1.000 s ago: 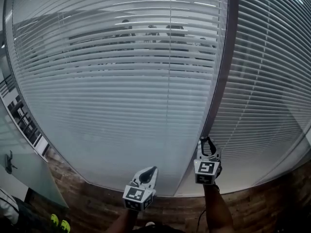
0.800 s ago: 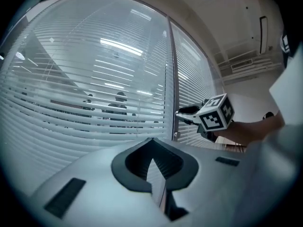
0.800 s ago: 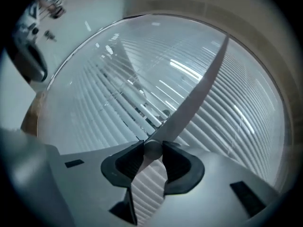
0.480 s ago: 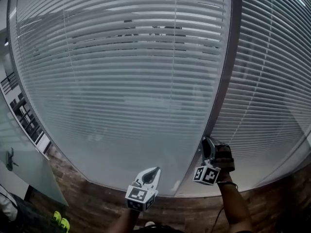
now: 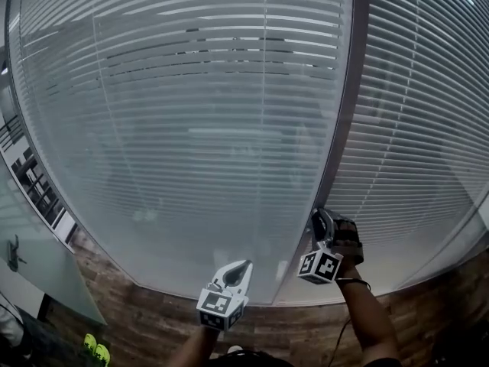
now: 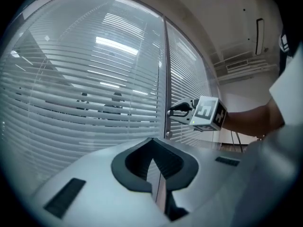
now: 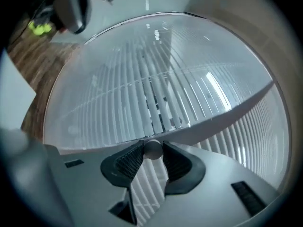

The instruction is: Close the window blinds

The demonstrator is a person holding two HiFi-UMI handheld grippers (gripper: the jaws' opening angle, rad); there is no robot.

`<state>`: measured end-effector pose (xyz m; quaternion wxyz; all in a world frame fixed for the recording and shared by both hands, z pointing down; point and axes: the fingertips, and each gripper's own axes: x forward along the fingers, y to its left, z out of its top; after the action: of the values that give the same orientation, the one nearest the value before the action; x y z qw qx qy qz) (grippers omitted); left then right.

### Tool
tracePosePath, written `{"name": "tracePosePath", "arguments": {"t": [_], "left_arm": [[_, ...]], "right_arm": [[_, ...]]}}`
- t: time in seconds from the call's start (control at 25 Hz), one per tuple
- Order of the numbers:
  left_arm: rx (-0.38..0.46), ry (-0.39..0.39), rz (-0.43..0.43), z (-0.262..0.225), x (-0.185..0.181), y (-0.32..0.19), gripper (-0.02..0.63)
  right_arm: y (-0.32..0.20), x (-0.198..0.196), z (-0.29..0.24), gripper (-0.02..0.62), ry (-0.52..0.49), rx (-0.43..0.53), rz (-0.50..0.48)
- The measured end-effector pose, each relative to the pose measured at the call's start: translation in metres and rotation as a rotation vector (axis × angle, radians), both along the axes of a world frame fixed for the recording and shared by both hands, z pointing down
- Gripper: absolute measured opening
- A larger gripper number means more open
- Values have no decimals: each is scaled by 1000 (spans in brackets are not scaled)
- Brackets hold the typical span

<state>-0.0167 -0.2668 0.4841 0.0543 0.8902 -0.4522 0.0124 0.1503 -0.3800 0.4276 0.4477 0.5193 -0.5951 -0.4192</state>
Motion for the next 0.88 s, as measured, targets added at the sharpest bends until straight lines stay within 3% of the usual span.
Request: {"name": "tracePosePath", "arguments": {"t": [0.12, 0.2, 0.52, 0.68, 0.88], "left_arm": [[-2, 4, 6, 2, 0, 1, 0], [-7, 15, 12, 3, 2, 2, 0], [-24, 61, 33, 1, 7, 3, 0], [-30, 69, 28, 6, 0, 7, 0], [-50, 66, -5, 3, -4, 8, 0]], "right_arm": [[7, -6, -4, 129, -316, -40, -41], [10, -6, -6, 142, -466, -51, -53], [8, 18, -12, 143, -1119, -29, 36], [1, 16, -3, 143, -1257, -23, 73], [0, 25, -3, 130, -1311, -2, 84]]}}
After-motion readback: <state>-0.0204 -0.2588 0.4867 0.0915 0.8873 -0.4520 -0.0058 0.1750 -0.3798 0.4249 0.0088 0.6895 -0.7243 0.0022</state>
